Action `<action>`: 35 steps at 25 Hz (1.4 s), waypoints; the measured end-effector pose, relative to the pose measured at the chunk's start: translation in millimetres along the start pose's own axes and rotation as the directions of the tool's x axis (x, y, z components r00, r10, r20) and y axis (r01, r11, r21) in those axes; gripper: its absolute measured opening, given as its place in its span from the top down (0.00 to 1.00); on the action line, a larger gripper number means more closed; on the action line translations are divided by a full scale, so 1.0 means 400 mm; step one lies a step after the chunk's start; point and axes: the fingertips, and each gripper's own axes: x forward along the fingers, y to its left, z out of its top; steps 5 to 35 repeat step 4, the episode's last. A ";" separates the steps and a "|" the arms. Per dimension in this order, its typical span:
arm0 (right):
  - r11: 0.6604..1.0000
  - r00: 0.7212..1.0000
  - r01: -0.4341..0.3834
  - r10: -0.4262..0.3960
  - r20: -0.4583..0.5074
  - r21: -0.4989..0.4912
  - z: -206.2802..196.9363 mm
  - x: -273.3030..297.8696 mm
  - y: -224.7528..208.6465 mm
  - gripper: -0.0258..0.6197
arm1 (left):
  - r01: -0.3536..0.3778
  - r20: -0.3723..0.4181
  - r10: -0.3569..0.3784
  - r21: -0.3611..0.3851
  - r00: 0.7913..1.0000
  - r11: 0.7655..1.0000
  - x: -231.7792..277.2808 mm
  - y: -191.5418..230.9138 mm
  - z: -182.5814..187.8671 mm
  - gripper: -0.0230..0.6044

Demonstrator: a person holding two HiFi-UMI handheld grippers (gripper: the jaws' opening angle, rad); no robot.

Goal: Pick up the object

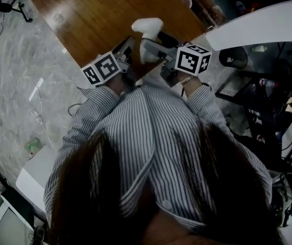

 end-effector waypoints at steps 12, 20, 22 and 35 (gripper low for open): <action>1.000 1.000 -0.008 0.008 -0.009 0.016 -0.005 0.003 0.002 0.34 | 0.007 -0.016 -0.007 -0.005 1.000 1.000 0.003 -0.002 -0.005 0.96; 1.000 1.000 -0.008 0.008 -0.009 0.016 -0.005 0.003 0.002 0.34 | 0.007 -0.016 -0.007 -0.005 1.000 1.000 0.003 -0.002 -0.005 0.96; 1.000 1.000 -0.008 0.008 -0.009 0.016 -0.005 0.003 0.002 0.34 | 0.007 -0.016 -0.007 -0.005 1.000 1.000 0.003 -0.002 -0.005 0.96; 1.000 1.000 -0.008 0.008 -0.009 0.016 -0.005 0.003 0.002 0.34 | 0.007 -0.016 -0.007 -0.005 1.000 1.000 0.003 -0.002 -0.005 0.96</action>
